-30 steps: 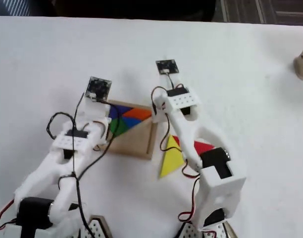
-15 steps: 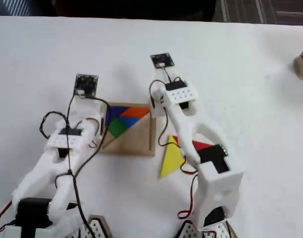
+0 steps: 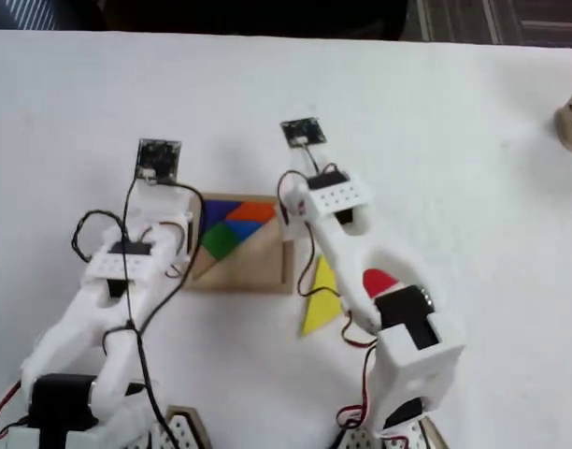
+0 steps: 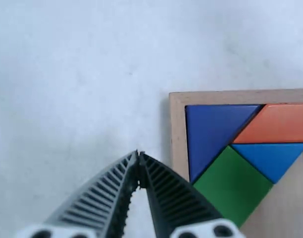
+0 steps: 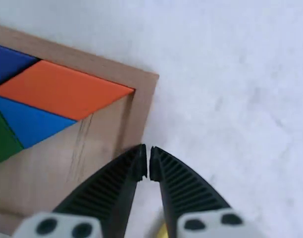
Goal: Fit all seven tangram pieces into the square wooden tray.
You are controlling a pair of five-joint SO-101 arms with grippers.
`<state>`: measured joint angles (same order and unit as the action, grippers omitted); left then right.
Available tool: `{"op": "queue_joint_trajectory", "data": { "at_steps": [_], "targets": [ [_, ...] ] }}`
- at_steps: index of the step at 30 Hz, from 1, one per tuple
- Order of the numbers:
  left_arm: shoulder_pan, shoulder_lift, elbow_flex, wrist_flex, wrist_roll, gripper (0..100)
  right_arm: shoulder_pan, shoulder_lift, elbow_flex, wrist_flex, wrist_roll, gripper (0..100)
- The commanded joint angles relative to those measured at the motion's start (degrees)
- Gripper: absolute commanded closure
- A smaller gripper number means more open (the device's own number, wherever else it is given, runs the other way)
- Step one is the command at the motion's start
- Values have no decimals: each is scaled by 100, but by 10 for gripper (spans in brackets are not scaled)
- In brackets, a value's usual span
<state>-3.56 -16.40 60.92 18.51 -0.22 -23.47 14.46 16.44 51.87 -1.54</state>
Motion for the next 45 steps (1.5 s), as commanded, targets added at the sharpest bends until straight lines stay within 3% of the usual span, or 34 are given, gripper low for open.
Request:
{"op": "queue_joint_trajectory", "data": {
  "at_steps": [1,7,15,20,27,31,36,42,45],
  "targets": [
    [-66,-259,-316,-167,79,977,-251,-57,-53,-242,-53,981],
    [-66,-259,-316,-167,79,977,-303,-66,-53,-224,-53,981],
    [-110,-242,-264,-589,79,976,620,-778,193,242,-53,981],
    [-268,-242,-264,-607,79,976,840,-1516,932,224,-9,981],
    [-242,-215,-264,-607,70,976,884,-2563,2418,-435,703,981],
    [-259,-207,-246,-571,-475,976,743,-3099,3024,-822,932,981],
    [-40,-207,97,-862,-993,976,673,-3363,3112,-804,1160,977],
    [-75,-207,440,-1486,-1011,976,664,-3064,2866,-198,1723,973],
    [-207,-207,510,-1670,-1011,976,690,-2844,2681,-57,1811,914]
  ]
}}
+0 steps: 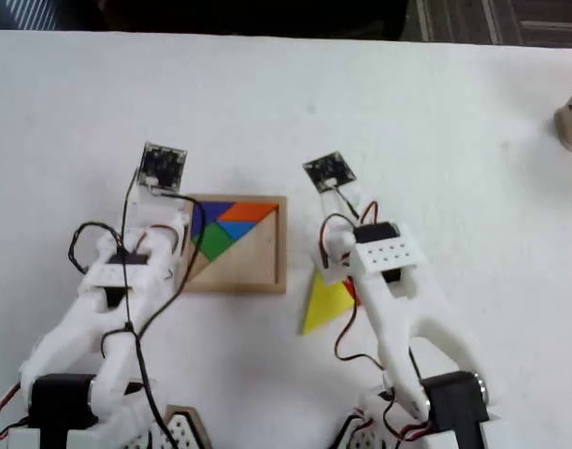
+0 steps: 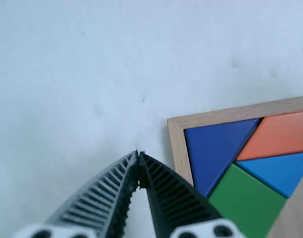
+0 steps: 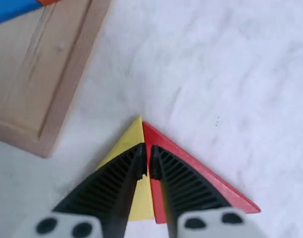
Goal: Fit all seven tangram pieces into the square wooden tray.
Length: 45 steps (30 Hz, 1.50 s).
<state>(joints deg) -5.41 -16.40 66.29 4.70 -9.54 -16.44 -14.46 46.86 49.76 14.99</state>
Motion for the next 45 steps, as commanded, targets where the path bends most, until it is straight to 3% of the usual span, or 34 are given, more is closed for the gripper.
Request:
{"op": "queue_joint_trajectory", "data": {
  "at_steps": [1,3,7,11,15,19,23,29,39,45],
  "targets": [
    [-119,-207,-44,-334,-79,976,-13,119,-440,207,158,885],
    [-338,-207,-62,-396,-79,976,13,171,-598,409,220,830],
    [-488,-207,-79,-457,-79,976,154,189,-721,919,1319,758],
    [-488,-198,-193,-422,-79,976,277,189,-888,1464,1952,719],
    [-505,-110,-264,-413,-141,976,576,242,-949,1666,2813,710],
    [-488,382,-615,-413,-642,976,673,251,-774,1648,3754,710],
    [-514,804,-976,-387,-545,976,646,251,-659,1648,4202,709],
    [-637,866,-1354,264,-598,976,681,242,-299,1648,5108,708],
    [-673,884,-1407,281,-598,976,673,251,-123,1613,5292,696],
    [-673,884,-1407,281,-598,976,664,251,-44,1358,5266,539]
  ]
}}
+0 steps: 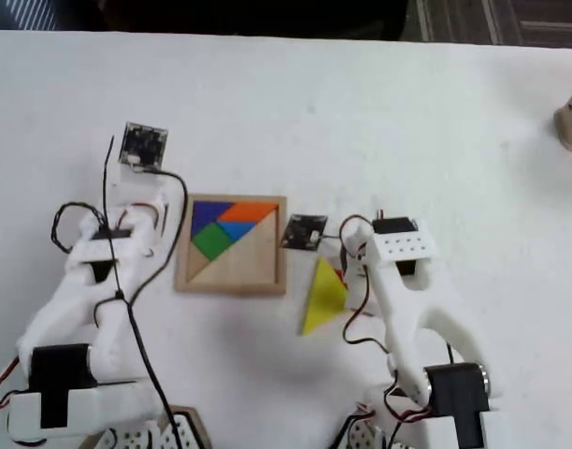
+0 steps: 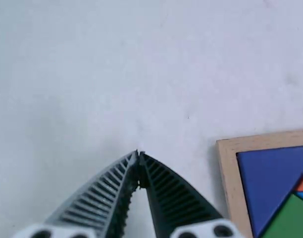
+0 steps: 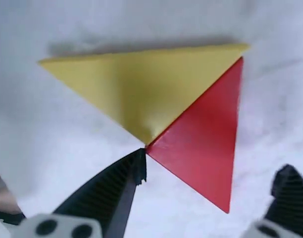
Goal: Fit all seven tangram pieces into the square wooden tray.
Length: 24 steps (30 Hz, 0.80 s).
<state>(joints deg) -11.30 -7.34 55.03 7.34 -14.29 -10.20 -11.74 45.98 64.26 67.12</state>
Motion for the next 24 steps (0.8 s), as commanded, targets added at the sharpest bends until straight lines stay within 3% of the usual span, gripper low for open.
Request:
{"op": "queue_joint_trajectory", "data": {
  "at_steps": [1,14,21,24],
  "targets": [
    [-84,-22,-281,18,-123,976,13,-22,97,-92,70,528],
    [-119,-22,-281,18,-123,976,13,-22,457,-690,53,533],
    [-119,-22,-281,18,-123,976,40,-22,448,-848,88,707],
    [-119,-22,-281,18,-123,976,31,-22,448,-857,97,715]
  ]
}}
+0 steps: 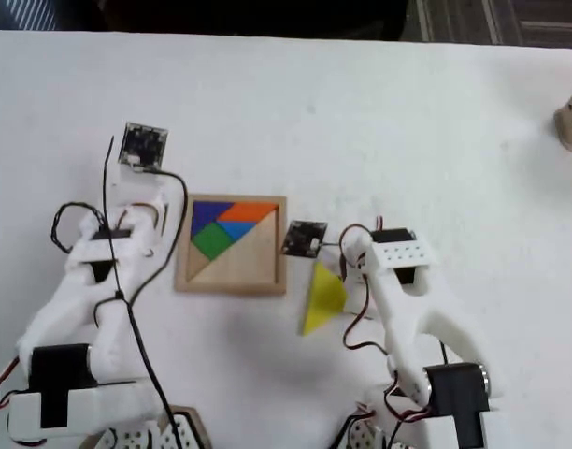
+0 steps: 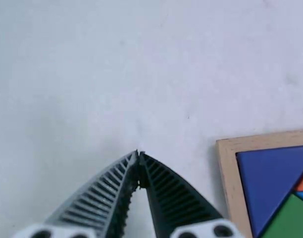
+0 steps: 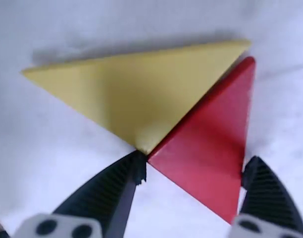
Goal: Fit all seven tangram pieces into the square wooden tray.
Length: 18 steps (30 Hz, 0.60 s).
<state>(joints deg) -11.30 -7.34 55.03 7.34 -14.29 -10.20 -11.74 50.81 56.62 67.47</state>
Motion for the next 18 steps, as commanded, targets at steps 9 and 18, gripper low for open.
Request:
{"op": "queue_joint_trajectory", "data": {
  "at_steps": [9,18],
  "targets": [
    [-119,-22,-281,18,-123,976,40,470,-492,215,387,669],
    [-119,-22,-281,18,-123,976,163,1930,-1987,1323,202,669]
  ]
}}
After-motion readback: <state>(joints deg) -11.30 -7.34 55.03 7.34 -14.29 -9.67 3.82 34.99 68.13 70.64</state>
